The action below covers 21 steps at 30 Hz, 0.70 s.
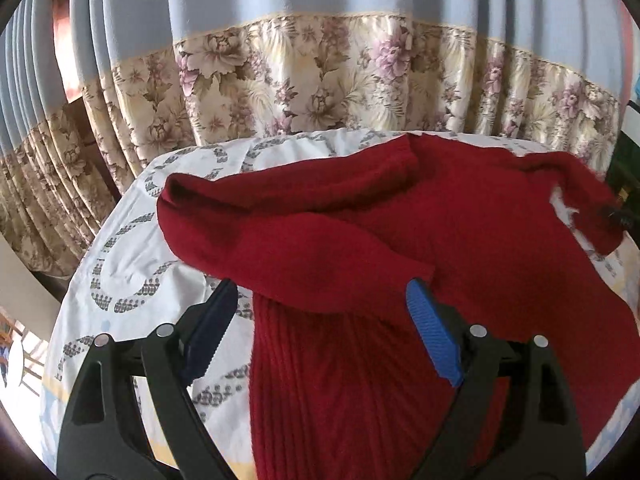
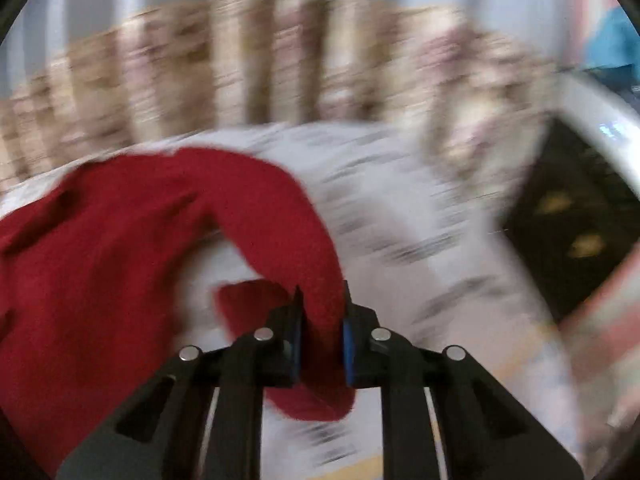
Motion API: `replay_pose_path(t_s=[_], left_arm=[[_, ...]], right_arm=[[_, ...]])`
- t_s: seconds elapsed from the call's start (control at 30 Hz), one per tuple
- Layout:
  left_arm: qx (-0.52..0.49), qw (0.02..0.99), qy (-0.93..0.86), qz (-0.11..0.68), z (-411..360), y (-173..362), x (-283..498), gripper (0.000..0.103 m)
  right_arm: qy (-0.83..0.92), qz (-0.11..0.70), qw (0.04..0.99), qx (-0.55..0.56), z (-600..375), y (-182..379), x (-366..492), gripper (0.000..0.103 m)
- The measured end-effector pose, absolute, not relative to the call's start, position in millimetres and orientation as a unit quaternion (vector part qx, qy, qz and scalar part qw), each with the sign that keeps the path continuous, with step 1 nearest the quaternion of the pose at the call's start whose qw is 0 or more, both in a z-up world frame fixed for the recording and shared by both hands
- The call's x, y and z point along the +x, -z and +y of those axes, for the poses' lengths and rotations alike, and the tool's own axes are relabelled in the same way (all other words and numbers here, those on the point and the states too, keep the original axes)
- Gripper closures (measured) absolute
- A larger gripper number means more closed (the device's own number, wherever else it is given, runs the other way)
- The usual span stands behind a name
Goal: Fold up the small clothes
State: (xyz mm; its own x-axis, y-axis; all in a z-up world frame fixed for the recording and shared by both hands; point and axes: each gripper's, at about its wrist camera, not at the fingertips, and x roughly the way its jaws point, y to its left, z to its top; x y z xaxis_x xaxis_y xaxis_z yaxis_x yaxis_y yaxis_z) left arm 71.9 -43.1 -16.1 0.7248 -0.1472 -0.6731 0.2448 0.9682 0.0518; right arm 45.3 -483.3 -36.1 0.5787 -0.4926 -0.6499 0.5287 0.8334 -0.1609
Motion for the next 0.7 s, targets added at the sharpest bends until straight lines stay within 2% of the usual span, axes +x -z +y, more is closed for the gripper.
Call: replay_pose_path(t_s=[0.07,0.13,0.17,0.23,0.27,0.3,0.53,0.6,0.7], left_arm=[[0.067,0.925,0.099,0.361,-40.7,21.3,81.0,0.017],[0.062,0.924,0.094,0.366,-37.5,26.4,90.5,0.017],[0.059,0.923,0.093,0.370,-36.7,28.1,94.3,0.017],[0.050,0.920,0.096,0.375,-34.9,31.1,101.8,0.017],[0.046,0.919,0.100,0.378,-34.8,32.0,104.7,0.017],[0.044,0.919,0.103,0.378,-35.4,32.5,105.5,0.017],[0.063,0.920,0.141,0.359,-56.1,29.8,107.1,0.017],[0.068,0.925,0.135,0.350,-57.4,25.4,118.5,0.017],[0.078,0.922,0.135,0.354,-58.6,21.1,144.4,0.016]], right_arm=[[0.360,0.336,0.870,0.012,-507.6,29.2,45.6,0.088],[0.388,0.348,0.853,0.031,-540.1,30.0,50.7,0.085],[0.381,0.371,0.846,0.040,-551.9,34.0,58.1,0.079],[0.367,0.376,0.849,0.058,-561.8,35.1,62.6,0.056],[0.371,0.365,0.852,0.056,-559.8,30.8,61.2,0.038],[0.368,0.350,0.860,0.052,-555.5,26.0,58.4,0.032],[0.290,0.316,0.902,0.047,-504.3,-0.6,66.7,0.030],[0.249,0.306,0.917,0.053,-484.8,-8.0,65.4,0.022],[0.205,0.304,0.929,0.046,-457.3,-14.8,72.7,0.021]])
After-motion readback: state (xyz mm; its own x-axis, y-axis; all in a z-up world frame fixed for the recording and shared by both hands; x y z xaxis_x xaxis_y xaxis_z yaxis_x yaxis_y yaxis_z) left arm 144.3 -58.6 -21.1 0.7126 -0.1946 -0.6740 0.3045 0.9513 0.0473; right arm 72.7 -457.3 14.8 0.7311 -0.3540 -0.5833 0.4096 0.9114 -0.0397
